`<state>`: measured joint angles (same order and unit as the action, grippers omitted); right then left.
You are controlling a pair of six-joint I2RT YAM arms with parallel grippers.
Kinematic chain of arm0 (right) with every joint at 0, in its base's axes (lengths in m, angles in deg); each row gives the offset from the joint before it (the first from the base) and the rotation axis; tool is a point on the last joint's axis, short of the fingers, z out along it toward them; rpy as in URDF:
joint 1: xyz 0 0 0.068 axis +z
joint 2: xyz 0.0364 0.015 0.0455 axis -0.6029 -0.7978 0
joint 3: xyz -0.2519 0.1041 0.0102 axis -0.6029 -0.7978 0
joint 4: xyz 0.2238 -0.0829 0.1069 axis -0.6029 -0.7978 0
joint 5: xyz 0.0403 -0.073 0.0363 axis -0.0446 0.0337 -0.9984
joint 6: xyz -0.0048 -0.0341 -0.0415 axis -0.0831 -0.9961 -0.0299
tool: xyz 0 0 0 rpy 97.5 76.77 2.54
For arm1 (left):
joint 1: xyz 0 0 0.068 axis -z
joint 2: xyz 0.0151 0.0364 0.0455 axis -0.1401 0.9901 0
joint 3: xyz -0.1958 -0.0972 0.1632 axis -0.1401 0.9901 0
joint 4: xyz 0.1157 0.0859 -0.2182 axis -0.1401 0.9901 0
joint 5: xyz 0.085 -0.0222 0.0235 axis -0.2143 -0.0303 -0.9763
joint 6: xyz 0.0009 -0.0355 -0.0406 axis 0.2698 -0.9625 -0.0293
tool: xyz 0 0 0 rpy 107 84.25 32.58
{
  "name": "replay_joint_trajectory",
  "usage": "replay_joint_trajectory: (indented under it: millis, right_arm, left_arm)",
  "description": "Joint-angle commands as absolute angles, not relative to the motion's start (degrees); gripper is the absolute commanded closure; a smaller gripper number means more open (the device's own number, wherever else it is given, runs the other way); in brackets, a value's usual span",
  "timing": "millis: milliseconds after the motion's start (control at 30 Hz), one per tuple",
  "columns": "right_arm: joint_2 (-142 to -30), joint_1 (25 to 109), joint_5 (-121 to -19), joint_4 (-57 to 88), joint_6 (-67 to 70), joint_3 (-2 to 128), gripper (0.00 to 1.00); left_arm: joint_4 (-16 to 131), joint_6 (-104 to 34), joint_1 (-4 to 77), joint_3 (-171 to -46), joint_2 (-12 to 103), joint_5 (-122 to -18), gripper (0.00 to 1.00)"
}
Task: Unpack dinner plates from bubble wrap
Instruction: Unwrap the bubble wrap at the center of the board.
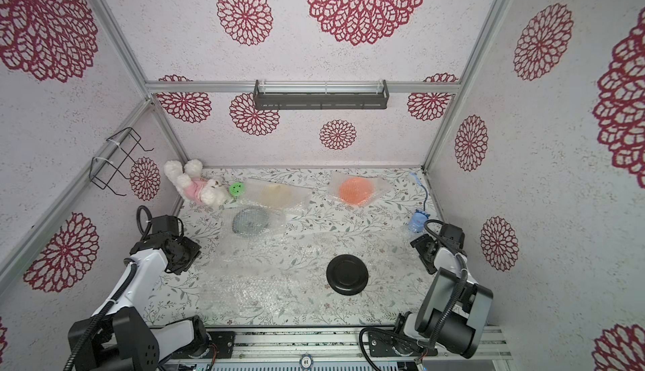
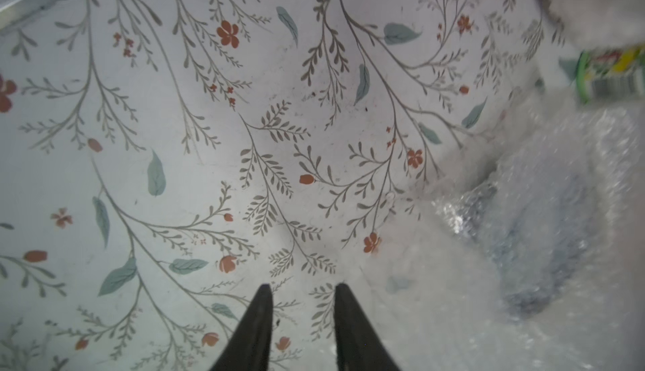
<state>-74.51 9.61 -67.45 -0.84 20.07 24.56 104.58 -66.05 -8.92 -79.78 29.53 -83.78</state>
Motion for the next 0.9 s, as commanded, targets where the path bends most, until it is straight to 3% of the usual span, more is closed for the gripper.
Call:
replay_joint_trajectory:
  millis: [0, 67, 100, 233, 367, 467, 567, 733, 867]
  right_arm:
    - [-70.7, 8.8, -65.1, -1.6, 21.9, 26.7, 0.06]
    - [-69.0, 8.8, -64.2, -2.9, 22.5, 27.9, 0.01]
    - [-68.2, 8.8, -64.1, -3.5, 22.6, 28.4, 0.01]
    - [-63.7, 8.8, -63.7, -4.8, 20.8, 29.9, 0.01]
    - [-57.3, 11.2, -65.8, -4.0, 19.0, 29.9, 0.01]
    - [-55.8, 21.3, -60.2, -8.0, 16.3, 33.7, 0.01]
    - [-58.2, 31.2, -64.1, -9.0, 14.7, 34.9, 0.01]
    - [-63.3, 42.2, -73.0, -6.2, 13.4, 29.9, 0.01]
    - [-65.1, 45.8, -77.2, -2.6, 14.1, 23.1, 0.01]
  left_arm:
    - [102.7, -66.0, -12.0, -82.4, 26.3, -81.9, 0.30]
    - [104.2, -65.1, -13.2, -83.9, 24.6, -81.6, 0.13]
    - [105.0, -64.6, -13.5, -84.8, 23.6, -81.2, 0.09]
    - [103.7, -62.0, -11.9, -86.8, 19.6, -71.2, 0.02]
    - [104.6, -60.2, -0.9, -88.4, 17.8, -68.2, 0.02]
    - [101.1, -61.6, 10.6, -86.7, 17.2, -65.8, 0.03]
    - [93.3, -66.4, 21.3, -83.1, 19.5, -62.4, 0.03]
    - [80.9, -70.5, 36.8, -81.1, 29.9, -60.8, 0.03]
    - [70.4, -73.7, 46.9, -84.4, 44.0, -57.4, 0.03]
